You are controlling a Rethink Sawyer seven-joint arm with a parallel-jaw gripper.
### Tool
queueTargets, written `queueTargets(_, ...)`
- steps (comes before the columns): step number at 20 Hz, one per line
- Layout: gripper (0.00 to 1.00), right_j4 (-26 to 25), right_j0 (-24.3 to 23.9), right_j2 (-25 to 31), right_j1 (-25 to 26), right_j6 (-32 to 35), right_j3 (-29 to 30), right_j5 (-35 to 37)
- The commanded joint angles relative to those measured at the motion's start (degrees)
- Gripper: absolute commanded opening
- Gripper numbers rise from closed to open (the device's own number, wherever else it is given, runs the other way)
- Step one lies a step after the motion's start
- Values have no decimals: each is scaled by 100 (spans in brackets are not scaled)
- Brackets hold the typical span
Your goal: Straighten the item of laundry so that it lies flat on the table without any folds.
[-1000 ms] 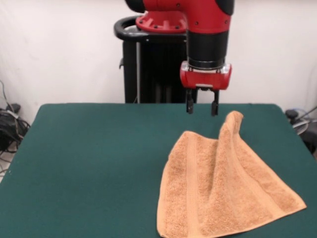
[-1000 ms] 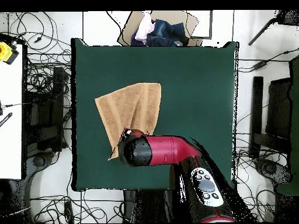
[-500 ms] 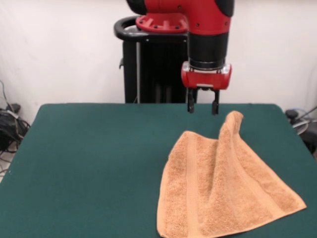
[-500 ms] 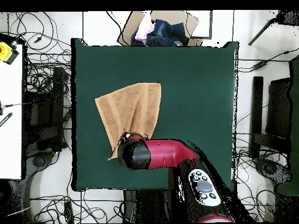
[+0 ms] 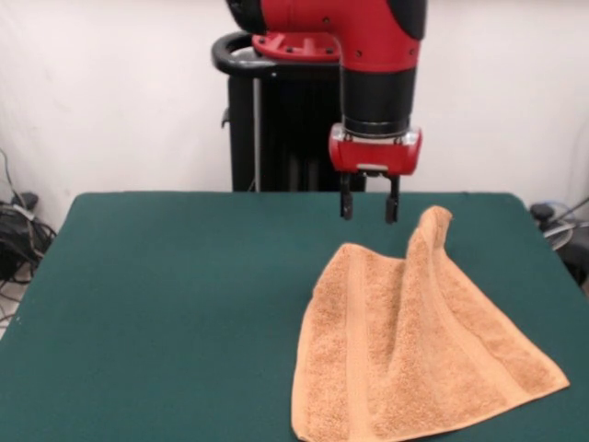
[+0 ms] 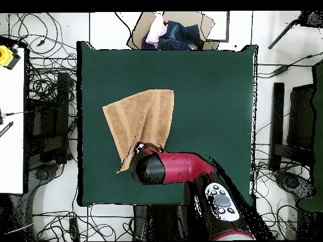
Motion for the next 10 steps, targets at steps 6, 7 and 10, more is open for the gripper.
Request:
queueTargets(6, 100, -207, -90, -49, 871, 498, -97, -482)
queueTargets(7, 100, -213, -72, -69, 867, 505, -103, -496)
queueTargets(10, 100, -221, -40, -112, 899, 517, -120, -542)
